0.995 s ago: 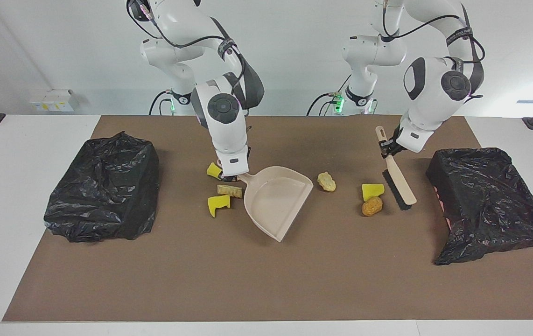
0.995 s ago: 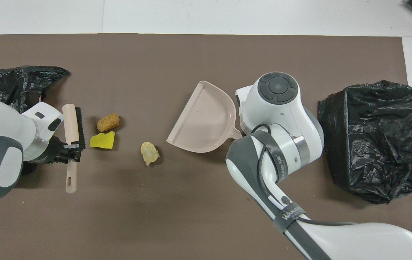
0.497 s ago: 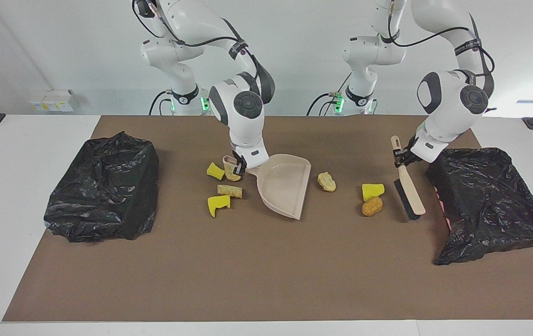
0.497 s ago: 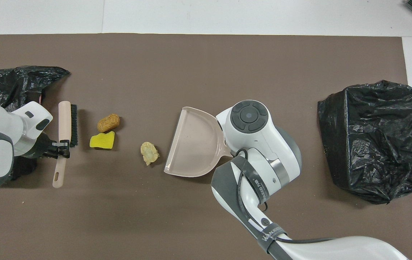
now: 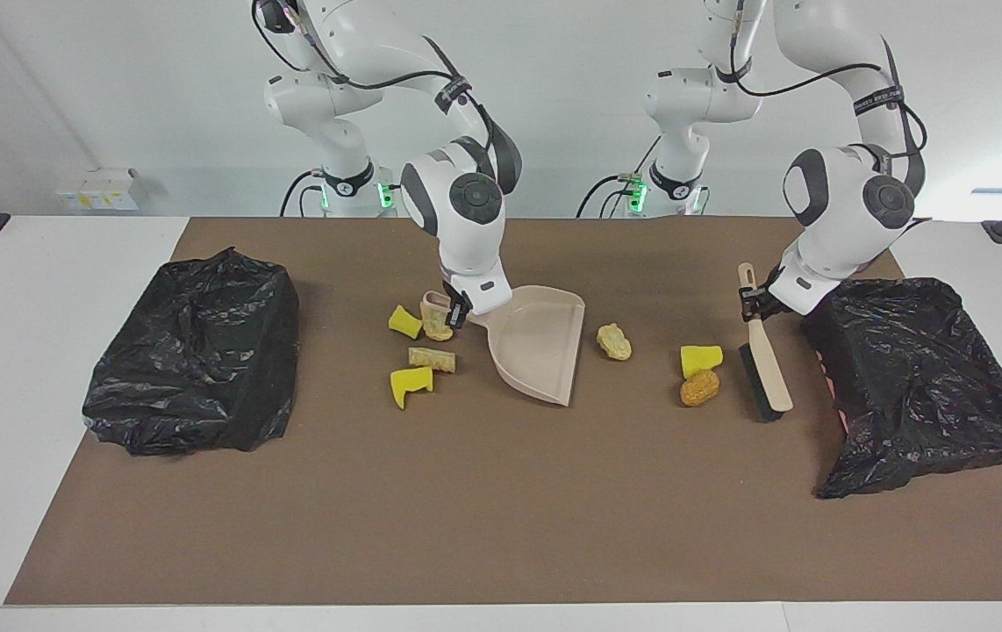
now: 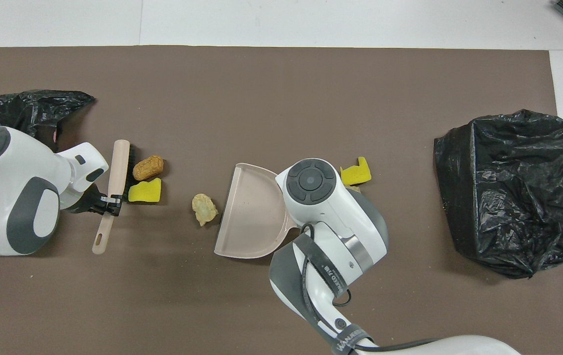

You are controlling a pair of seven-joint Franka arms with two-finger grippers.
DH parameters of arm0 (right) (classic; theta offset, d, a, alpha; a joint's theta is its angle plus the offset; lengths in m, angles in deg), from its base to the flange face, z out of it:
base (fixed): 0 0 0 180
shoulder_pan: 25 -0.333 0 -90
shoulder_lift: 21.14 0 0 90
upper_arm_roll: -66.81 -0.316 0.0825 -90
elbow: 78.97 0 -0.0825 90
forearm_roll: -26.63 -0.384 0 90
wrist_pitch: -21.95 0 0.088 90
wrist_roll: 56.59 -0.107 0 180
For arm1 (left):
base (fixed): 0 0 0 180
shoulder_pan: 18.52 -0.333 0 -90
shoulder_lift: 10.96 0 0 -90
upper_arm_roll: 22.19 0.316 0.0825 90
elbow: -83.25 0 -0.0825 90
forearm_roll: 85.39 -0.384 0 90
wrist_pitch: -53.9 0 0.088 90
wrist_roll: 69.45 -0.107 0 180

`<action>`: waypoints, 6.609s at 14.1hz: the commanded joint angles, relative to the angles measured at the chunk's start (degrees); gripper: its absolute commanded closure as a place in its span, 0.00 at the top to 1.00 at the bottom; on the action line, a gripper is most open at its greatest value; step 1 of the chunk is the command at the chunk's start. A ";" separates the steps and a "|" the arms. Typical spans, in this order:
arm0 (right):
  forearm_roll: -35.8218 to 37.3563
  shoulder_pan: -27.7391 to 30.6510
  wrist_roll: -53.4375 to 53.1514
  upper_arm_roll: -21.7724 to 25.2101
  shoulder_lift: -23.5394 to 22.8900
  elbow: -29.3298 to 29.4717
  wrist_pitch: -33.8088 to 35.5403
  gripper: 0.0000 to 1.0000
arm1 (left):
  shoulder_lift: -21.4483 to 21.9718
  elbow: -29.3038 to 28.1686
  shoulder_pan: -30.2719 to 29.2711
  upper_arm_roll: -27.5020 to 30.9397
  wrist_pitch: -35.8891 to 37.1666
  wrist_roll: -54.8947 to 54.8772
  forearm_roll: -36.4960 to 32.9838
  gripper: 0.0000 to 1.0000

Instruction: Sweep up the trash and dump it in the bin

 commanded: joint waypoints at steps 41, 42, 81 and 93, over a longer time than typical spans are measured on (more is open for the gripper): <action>7.57 52.39 35.41 0.37 25.98 -1.76 17.58 0.00 | 12.28 -14.99 38.75 0.10 -8.79 48.57 3.19 0.00; 9.94 54.16 37.62 0.37 25.80 -2.02 16.27 0.00 | 13.24 -15.96 40.07 0.02 -8.97 49.73 3.19 0.00; 22.06 22.19 -0.61 -0.95 23.43 4.75 34.37 0.00 | 1.56 24.81 -6.74 1.07 20.11 1.24 1.34 1.00; -1.55 5.94 -68.94 -2.53 -5.28 23.34 6.95 0.00 | 3.41 27.27 -7.82 -1.83 23.11 1.48 -3.66 1.00</action>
